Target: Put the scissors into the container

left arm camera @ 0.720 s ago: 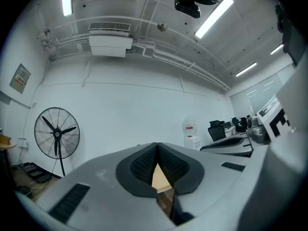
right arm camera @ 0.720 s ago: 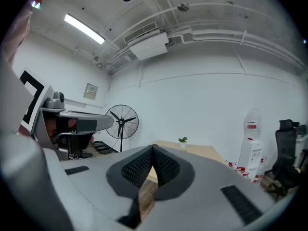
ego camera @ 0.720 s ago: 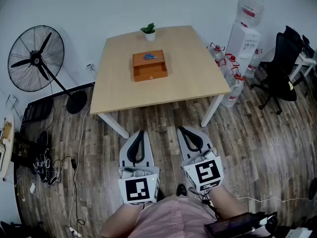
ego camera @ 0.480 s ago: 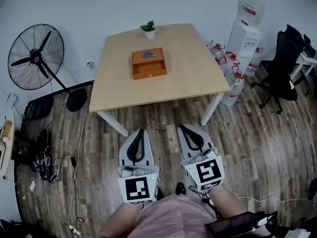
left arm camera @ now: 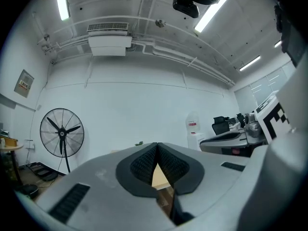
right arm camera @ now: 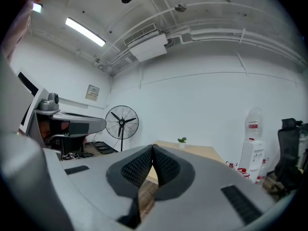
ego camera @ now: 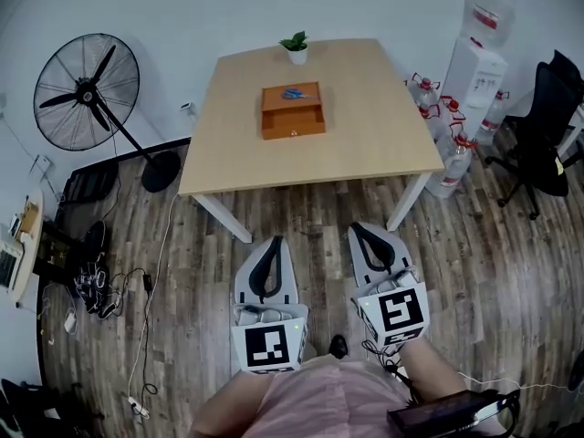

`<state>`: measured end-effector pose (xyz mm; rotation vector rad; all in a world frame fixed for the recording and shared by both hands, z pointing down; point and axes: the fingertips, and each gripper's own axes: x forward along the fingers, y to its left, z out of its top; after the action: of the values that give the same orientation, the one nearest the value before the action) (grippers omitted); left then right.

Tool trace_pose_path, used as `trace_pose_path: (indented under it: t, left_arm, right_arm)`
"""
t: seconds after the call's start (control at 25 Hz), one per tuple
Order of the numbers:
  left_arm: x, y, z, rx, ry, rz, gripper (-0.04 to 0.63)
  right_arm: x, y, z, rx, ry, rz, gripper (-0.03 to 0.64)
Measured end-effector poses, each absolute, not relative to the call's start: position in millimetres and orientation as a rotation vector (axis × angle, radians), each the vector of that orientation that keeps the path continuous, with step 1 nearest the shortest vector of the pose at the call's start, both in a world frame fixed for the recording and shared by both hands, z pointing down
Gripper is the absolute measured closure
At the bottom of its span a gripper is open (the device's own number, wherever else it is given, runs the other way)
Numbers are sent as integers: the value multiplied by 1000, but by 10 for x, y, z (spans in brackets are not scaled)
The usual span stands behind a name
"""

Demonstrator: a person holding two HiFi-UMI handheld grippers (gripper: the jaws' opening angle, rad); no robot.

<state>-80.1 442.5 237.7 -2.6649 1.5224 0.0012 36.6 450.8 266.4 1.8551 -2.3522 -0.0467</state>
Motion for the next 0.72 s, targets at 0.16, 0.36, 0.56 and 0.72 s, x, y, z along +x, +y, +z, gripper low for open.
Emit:
trace_pose_path:
  t: [0.16, 0.36, 0.56, 0.72]
  left_arm:
    - [-788, 4266, 2468, -2678, 1538, -25, 583]
    - [-817, 3775, 2667, -2673, 1522, -48, 583]
    - [-886, 3037, 2692, -2712, 1526, -32, 583]
    - [-968, 2489, 2568, -2709, 1488, -5, 583]
  right_arm:
    - [399, 4352, 2730, 1850, -2354, -31, 615]
    - [436, 3895, 2919, 1855, -2319, -5, 615]
    - [314, 3195, 2938, 1842, -2310, -9, 615]
    - [200, 2642, 2781, 1862, -2312, -45, 615]
